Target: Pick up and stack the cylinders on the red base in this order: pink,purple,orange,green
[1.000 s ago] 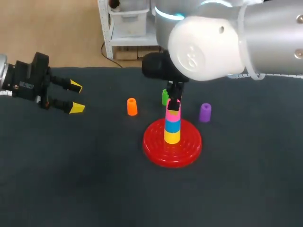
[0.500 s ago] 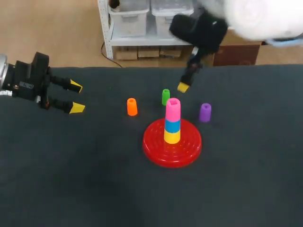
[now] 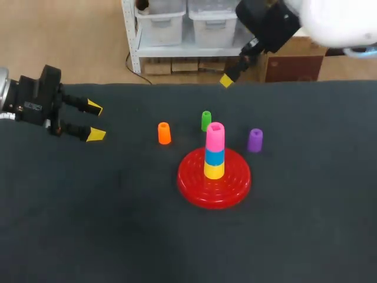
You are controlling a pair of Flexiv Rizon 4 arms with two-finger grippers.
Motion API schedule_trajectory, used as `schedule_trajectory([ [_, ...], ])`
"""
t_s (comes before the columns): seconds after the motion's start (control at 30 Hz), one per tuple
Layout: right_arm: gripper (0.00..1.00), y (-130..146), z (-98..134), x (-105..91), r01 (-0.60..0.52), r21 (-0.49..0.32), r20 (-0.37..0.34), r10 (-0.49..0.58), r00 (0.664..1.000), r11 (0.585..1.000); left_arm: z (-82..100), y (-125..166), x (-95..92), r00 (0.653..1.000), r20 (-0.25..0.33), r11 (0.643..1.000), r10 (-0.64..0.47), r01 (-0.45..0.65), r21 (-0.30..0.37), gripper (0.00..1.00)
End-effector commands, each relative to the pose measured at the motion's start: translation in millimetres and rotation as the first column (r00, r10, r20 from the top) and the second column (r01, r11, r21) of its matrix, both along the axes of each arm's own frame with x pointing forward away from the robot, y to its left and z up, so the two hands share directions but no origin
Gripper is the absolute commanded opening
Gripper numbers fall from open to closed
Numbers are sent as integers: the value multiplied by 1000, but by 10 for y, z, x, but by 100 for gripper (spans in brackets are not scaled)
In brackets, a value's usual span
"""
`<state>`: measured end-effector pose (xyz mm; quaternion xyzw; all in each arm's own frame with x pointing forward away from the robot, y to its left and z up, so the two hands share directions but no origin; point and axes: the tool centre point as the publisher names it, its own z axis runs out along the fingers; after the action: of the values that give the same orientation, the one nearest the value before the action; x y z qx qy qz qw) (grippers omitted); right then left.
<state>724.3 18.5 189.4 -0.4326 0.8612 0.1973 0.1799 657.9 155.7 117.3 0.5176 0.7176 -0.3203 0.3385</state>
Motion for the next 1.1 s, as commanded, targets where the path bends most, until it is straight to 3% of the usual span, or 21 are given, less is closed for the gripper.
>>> schedule_trajectory([
  [0.03, 100, 238, -223, 262, 91, -67, -36, -93, 995, 994, -8, 5, -5, 1000, 4, 1000, 1, -1, -3, 100],
  [0.37, 100, 651, -461, 593, 262, -120, -96, -274, 957, 958, -8, 5, -5, 1000, 4, 1000, 1, -1, -3, 100],
  [0.63, 100, 570, -600, 573, 338, -186, -122, -363, 924, 922, -8, 5, -5, 1000, 4, 1000, 1, -1, -3, 100],
  [0.87, 100, 116, -748, 441, 429, -221, -132, -463, 877, 876, -8, 5, -5, 1000, 4, 1000, 1, -1, -3, 100],
  [0.97, 100, -193, -825, 370, 529, -221, -122, -562, 818, 819, -8, 5, -5, 1000, 4, 1000, 1, -1, -3, 100],
  [1.1, 100, -461, -914, 226, 589, -243, -119, -627, 770, 770, -8, 5, -5, 1000, 4, 1000, 1, -1, -3, 100],
])
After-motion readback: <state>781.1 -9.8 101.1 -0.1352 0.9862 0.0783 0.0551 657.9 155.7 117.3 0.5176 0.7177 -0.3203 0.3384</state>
